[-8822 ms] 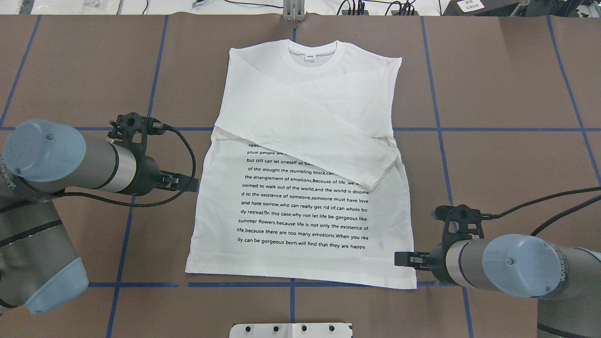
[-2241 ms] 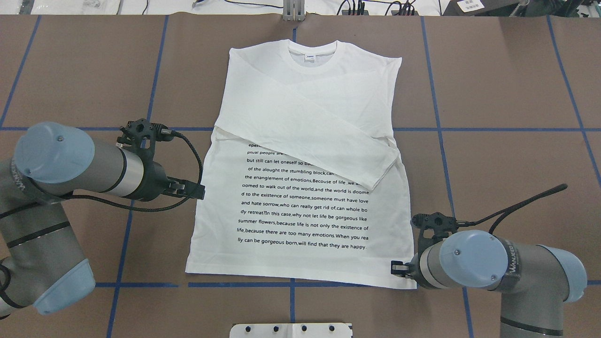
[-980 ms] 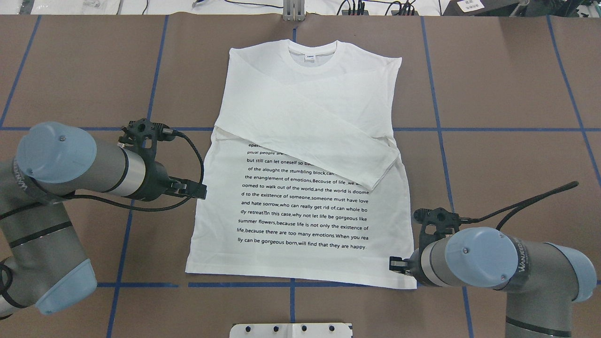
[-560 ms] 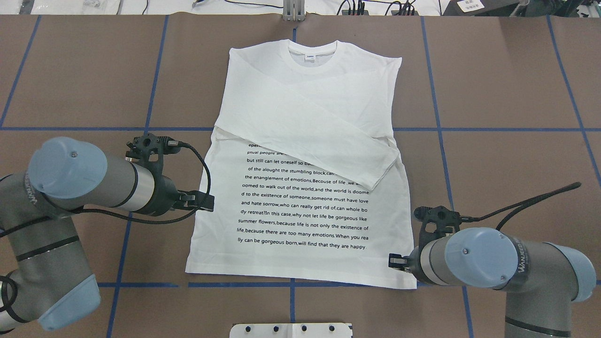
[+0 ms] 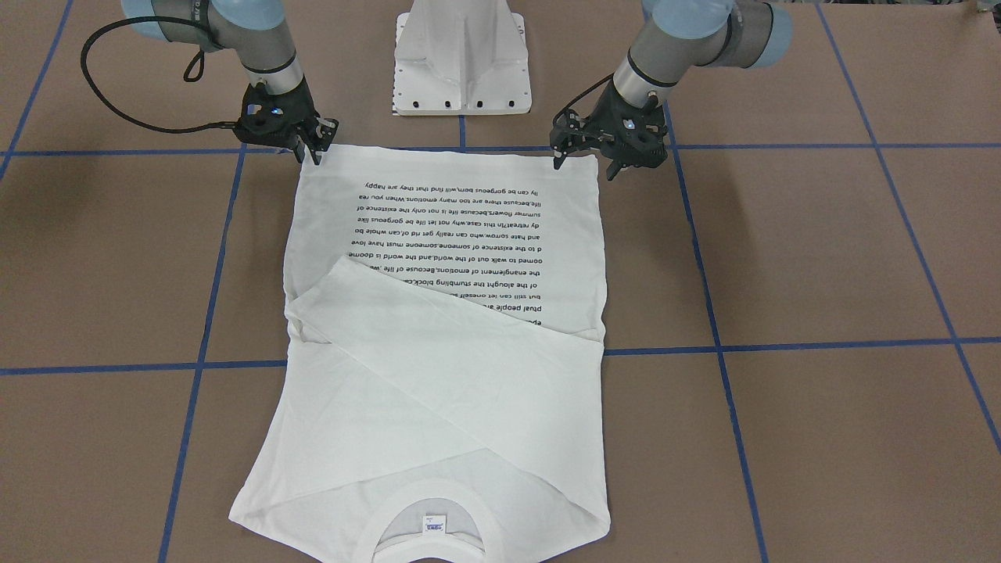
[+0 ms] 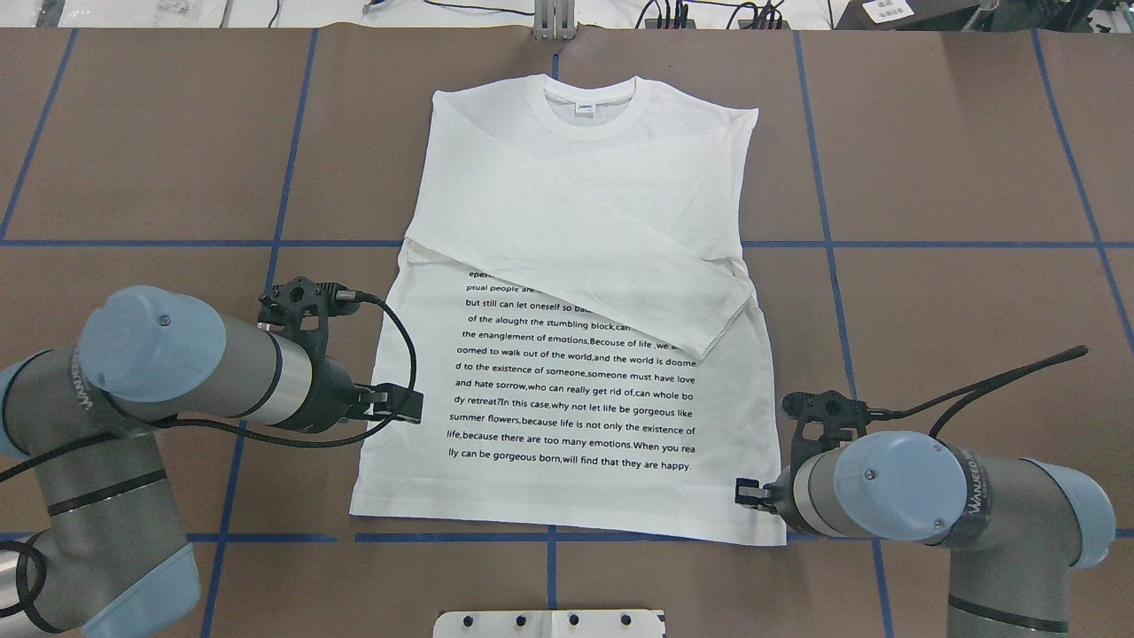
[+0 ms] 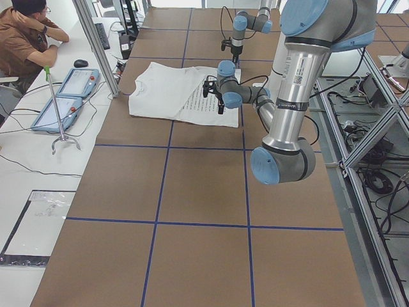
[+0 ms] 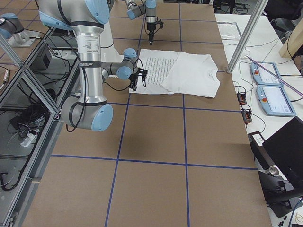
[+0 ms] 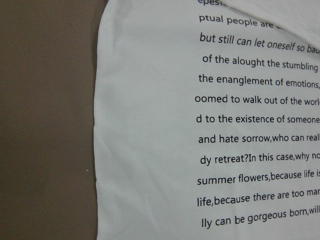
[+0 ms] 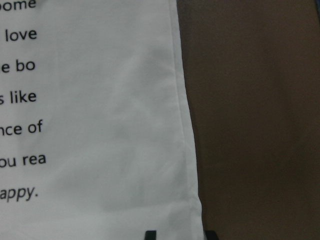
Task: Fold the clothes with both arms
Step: 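Slide both grippers along the side edges toward the hem corners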
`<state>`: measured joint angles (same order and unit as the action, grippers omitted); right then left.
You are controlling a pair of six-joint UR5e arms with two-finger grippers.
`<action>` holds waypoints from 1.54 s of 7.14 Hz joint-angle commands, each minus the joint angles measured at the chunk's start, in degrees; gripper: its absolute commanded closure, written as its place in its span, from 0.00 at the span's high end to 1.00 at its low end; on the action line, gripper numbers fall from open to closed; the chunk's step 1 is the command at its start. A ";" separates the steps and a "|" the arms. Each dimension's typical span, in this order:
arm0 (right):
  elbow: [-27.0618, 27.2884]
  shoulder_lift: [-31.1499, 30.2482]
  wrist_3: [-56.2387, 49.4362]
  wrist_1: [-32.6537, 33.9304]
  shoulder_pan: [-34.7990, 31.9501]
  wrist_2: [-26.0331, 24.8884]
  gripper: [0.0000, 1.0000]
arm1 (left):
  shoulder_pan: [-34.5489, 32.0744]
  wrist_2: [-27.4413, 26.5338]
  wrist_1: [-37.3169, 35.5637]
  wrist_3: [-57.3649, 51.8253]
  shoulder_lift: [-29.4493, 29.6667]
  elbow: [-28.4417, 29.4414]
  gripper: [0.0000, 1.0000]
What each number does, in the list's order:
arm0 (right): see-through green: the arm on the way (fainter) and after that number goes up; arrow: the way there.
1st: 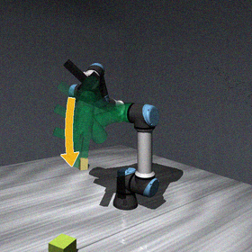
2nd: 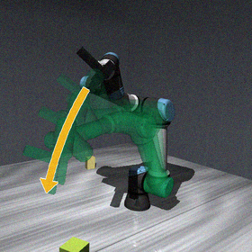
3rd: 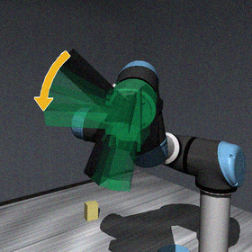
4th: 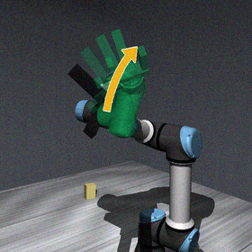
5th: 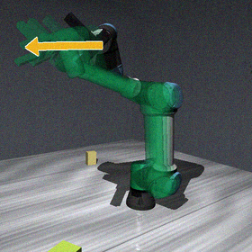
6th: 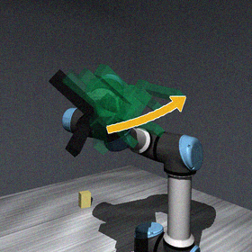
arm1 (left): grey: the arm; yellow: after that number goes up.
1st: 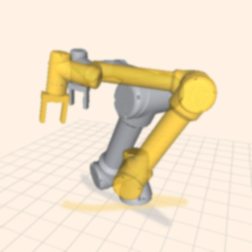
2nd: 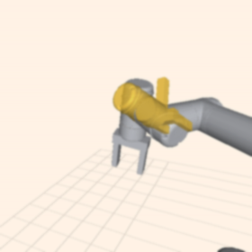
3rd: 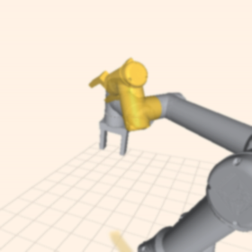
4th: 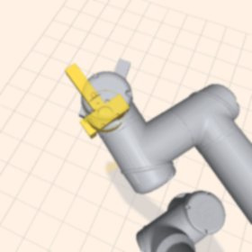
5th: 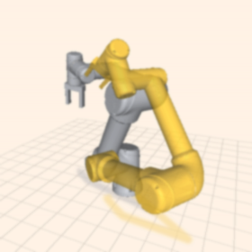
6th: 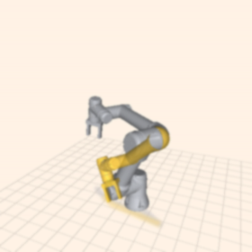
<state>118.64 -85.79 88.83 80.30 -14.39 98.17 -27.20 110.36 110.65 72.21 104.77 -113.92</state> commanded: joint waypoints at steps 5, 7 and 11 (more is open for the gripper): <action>-1.22 0.27 -1.64 -1.55 5.94 -6.30 1.00 | -0.22 -1.02 -0.35 0.04 -0.62 -5.26 1.00; -0.35 0.71 -1.73 -1.55 5.69 -5.01 1.00 | -0.31 -1.03 -0.35 -0.13 -0.45 -5.26 1.00; -1.83 0.01 -2.43 -1.46 3.32 -4.75 1.00 | -0.22 -0.94 -0.35 -0.22 -0.09 -5.26 1.00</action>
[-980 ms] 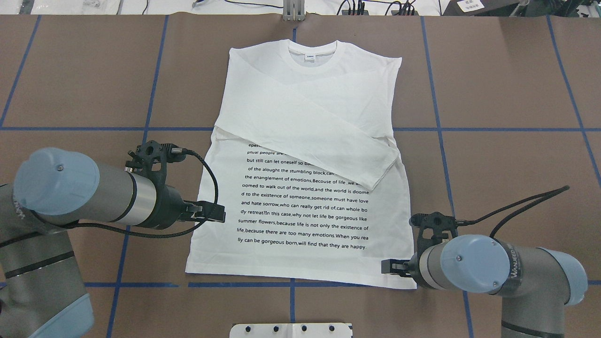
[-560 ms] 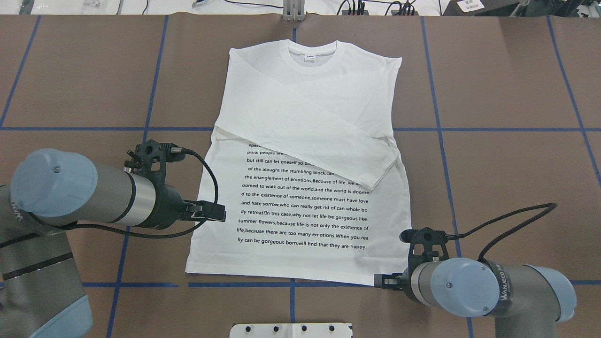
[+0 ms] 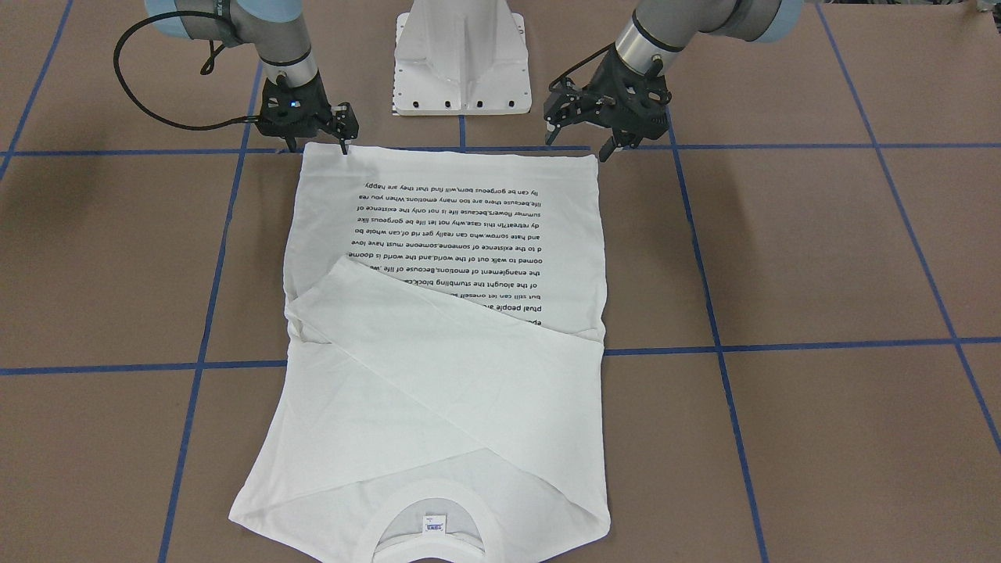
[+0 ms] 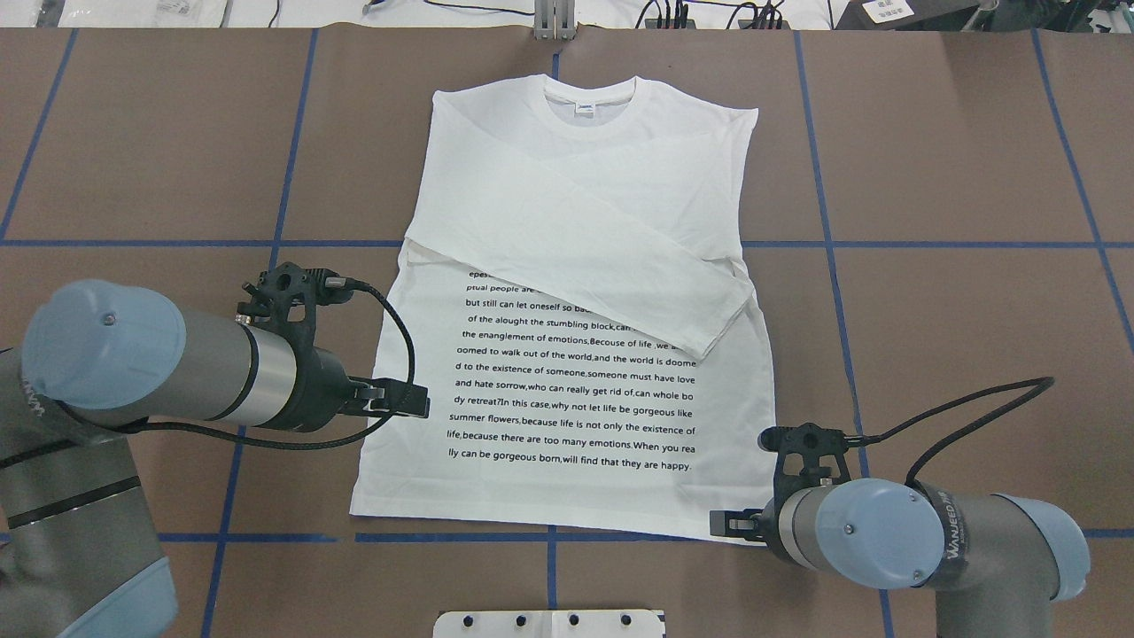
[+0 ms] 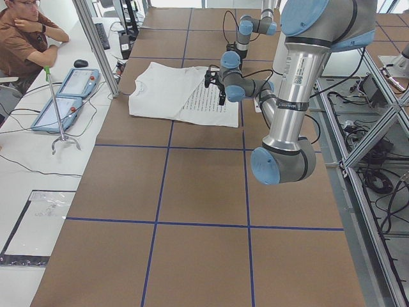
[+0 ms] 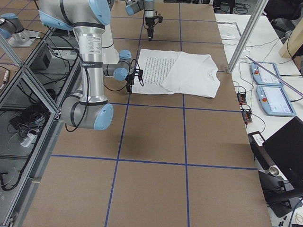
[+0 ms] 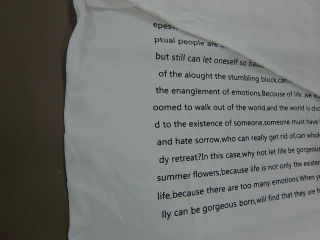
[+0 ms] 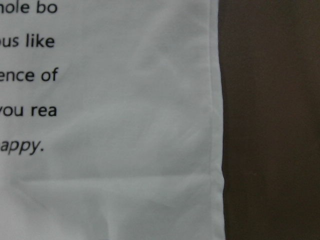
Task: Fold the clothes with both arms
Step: 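Slide both grippers along the side edges toward the hem corners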
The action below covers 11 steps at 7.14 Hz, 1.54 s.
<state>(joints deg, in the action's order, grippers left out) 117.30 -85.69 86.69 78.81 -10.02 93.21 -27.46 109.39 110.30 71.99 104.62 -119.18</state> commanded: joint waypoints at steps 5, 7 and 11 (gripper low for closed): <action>-0.76 -0.18 0.05 0.56 -1.32 1.52 0.56 | 0.12 0.03 0.00 -0.01 0.23 0.00 1.00; -0.59 0.00 0.05 0.64 -1.32 2.50 0.18 | -0.05 0.03 0.00 -0.18 0.14 0.00 1.00; -0.32 0.17 0.40 0.73 -1.41 2.59 0.00 | -0.14 0.03 0.00 -0.18 0.14 0.00 1.00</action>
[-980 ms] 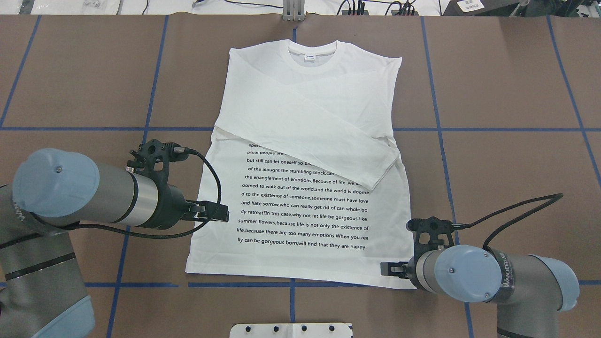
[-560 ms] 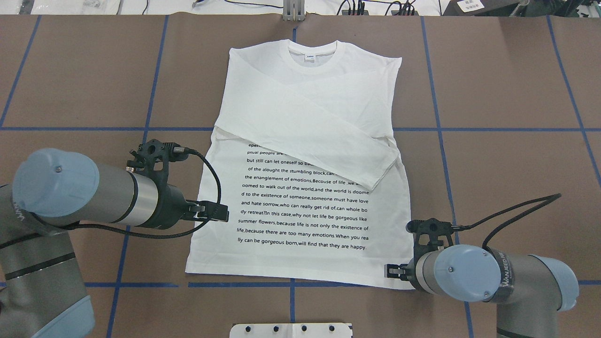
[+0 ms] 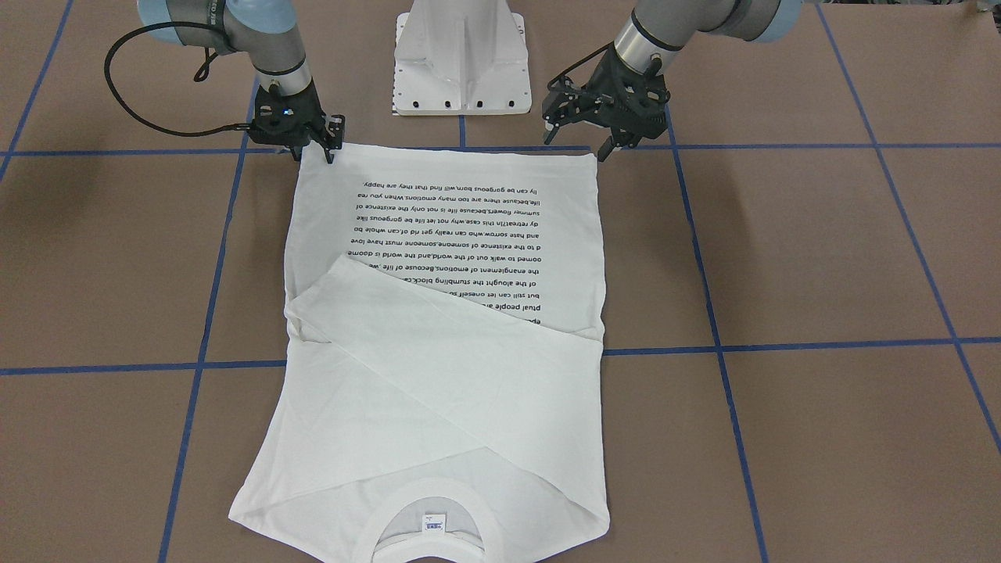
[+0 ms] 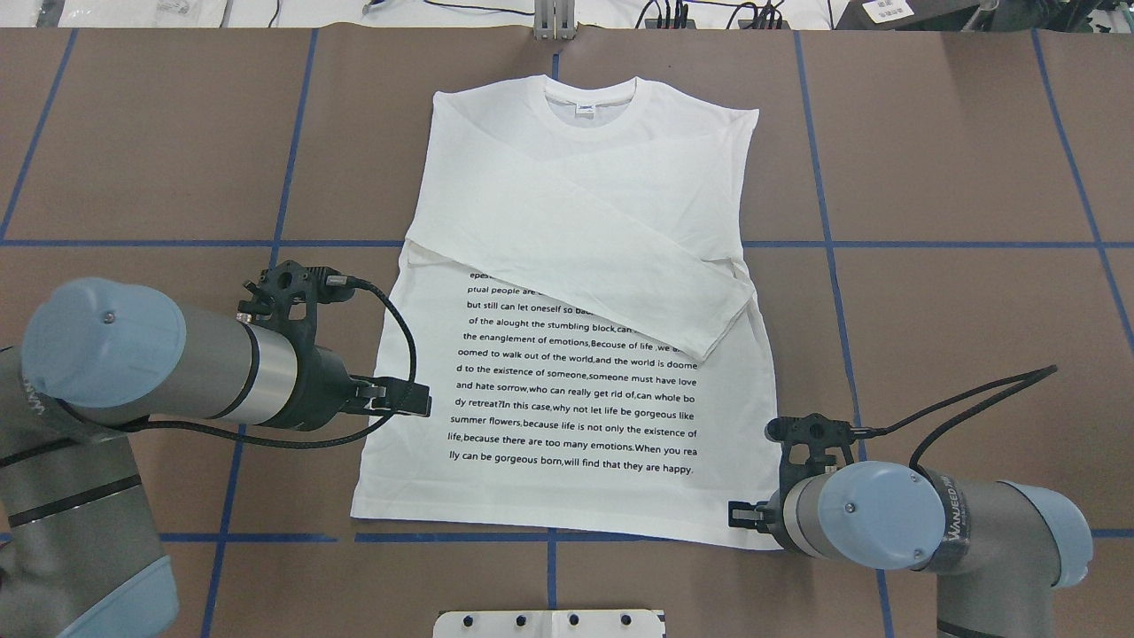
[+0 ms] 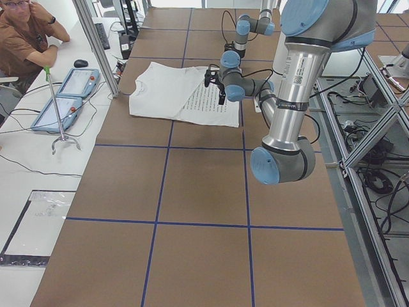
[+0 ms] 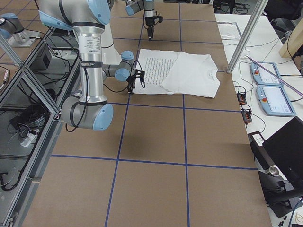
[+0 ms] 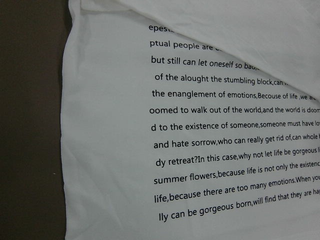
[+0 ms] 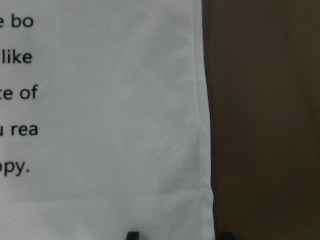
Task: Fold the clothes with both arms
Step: 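Slide both grippers along the side edges toward the hem corners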
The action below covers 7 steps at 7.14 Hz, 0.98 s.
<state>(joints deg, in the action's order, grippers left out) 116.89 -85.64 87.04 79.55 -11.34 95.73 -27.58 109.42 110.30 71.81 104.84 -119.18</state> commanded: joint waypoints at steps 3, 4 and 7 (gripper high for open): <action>0.89 0.48 0.15 -0.01 -2.28 4.21 0.00 | -0.02 0.00 0.00 0.00 0.02 0.00 1.00; 0.89 0.39 0.15 -0.01 -2.28 4.21 0.00 | -0.02 0.00 0.00 0.09 0.02 0.00 1.00; 0.89 0.48 1.20 -0.01 -2.19 4.12 0.00 | -0.11 0.00 0.00 0.09 0.37 0.00 1.00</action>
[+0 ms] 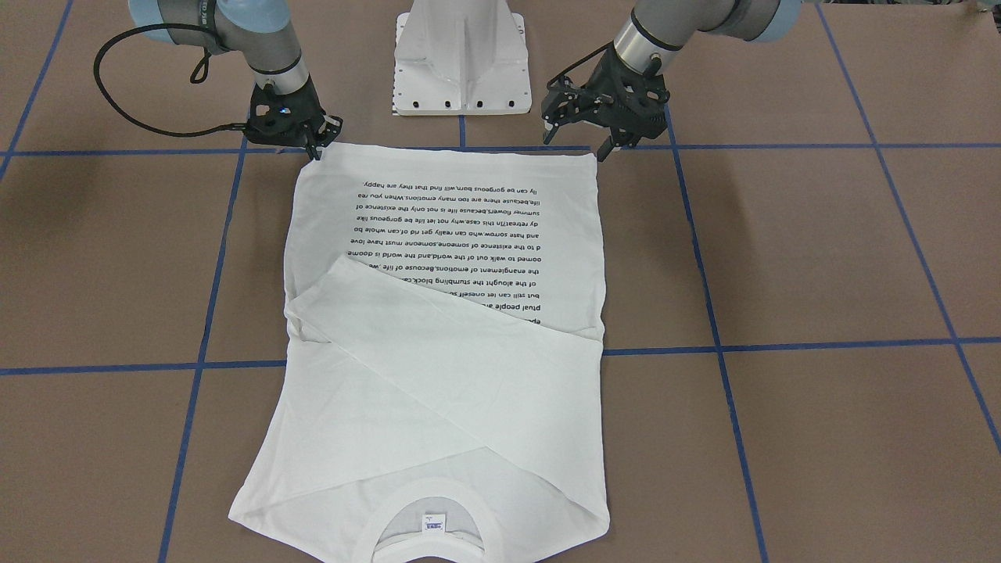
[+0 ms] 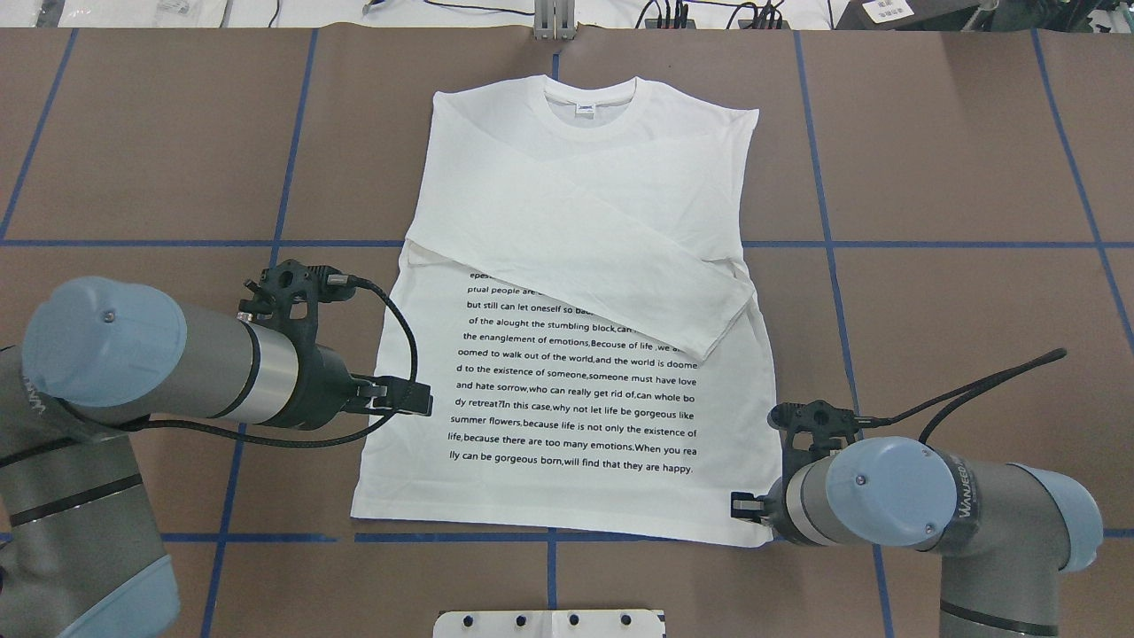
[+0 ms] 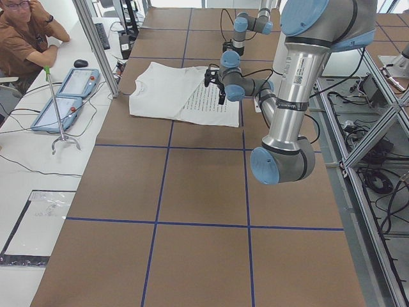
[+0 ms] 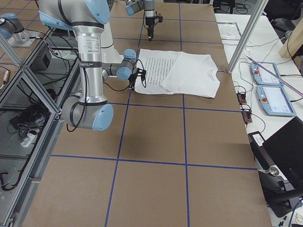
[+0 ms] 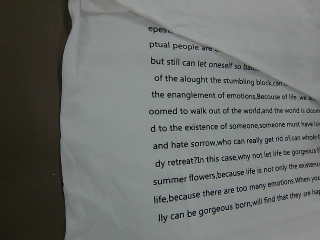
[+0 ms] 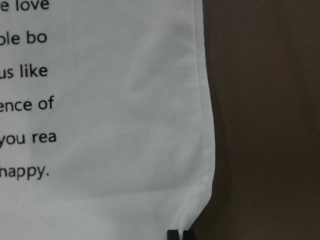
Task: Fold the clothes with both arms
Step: 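Slide both grippers along the side edges toward the hem corners, then grasp the hem corners with both grippers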
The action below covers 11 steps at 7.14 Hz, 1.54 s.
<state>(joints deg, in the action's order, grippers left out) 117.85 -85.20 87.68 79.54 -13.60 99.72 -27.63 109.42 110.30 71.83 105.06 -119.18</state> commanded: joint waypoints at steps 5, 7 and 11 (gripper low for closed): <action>2.91 0.04 0.57 -0.18 -0.55 -2.43 0.00 | 12.84 -7.11 -6.82 12.70 -0.30 0.44 1.00; 2.91 0.04 0.56 -0.18 -0.90 -2.43 0.00 | 12.34 -8.86 -8.17 11.84 -0.56 2.10 0.99; 3.17 0.21 0.56 -0.26 -1.61 -2.25 0.00 | 12.24 -10.63 -8.17 11.40 -2.84 6.15 0.99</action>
<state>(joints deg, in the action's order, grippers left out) 120.92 -85.08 88.24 79.30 -15.05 97.45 -15.43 98.92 102.14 83.31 102.71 -113.74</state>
